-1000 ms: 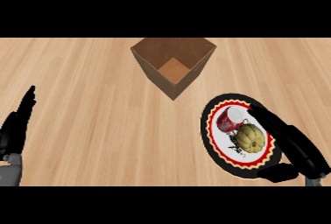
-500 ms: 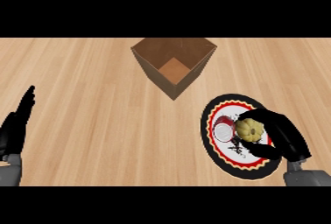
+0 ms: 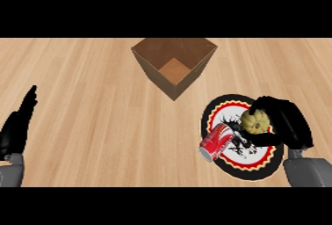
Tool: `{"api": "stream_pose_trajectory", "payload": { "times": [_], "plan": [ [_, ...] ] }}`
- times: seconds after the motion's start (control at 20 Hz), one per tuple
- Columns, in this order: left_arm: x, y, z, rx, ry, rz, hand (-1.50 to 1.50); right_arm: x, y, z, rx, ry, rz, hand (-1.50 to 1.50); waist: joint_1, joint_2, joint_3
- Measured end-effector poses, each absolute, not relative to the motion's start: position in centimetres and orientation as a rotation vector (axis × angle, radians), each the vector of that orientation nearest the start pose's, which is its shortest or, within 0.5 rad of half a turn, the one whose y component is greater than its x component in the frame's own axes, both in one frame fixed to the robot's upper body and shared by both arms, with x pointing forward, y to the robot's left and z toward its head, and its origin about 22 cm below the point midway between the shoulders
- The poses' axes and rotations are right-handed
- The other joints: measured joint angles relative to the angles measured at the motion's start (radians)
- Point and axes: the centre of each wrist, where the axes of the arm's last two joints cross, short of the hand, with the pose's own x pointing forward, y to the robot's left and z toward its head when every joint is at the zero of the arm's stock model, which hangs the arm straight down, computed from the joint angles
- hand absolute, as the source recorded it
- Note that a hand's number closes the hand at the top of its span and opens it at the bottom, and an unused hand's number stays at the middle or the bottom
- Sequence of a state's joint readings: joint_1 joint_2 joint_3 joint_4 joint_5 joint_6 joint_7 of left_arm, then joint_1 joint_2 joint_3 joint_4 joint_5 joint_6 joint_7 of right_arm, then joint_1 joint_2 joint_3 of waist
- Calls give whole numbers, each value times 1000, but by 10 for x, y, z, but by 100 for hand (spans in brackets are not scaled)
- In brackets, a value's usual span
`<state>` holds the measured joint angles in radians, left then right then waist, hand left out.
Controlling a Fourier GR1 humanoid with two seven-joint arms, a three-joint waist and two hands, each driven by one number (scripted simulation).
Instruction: Pick the squash from the plate and place it in the cardboard box
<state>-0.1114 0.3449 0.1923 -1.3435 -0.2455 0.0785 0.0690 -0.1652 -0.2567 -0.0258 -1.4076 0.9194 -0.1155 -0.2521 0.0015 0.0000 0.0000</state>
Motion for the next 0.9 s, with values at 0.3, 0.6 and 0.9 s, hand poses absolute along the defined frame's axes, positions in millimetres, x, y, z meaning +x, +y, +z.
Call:
{"api": "stream_pose_trajectory", "payload": {
  "times": [0.3,0.6,0.9],
  "plan": [
    [259,361,25,641,-1371,-220,0,321,-313,46,-948,-1404,1134,150,14,2,0],
    [259,352,21,646,-1367,-216,0,346,-321,90,-1038,-1435,1112,150,5,1,0],
    [261,358,19,655,-1367,-214,0,358,-295,133,-1053,-1677,1088,150,3,0,0]
  ]
}}
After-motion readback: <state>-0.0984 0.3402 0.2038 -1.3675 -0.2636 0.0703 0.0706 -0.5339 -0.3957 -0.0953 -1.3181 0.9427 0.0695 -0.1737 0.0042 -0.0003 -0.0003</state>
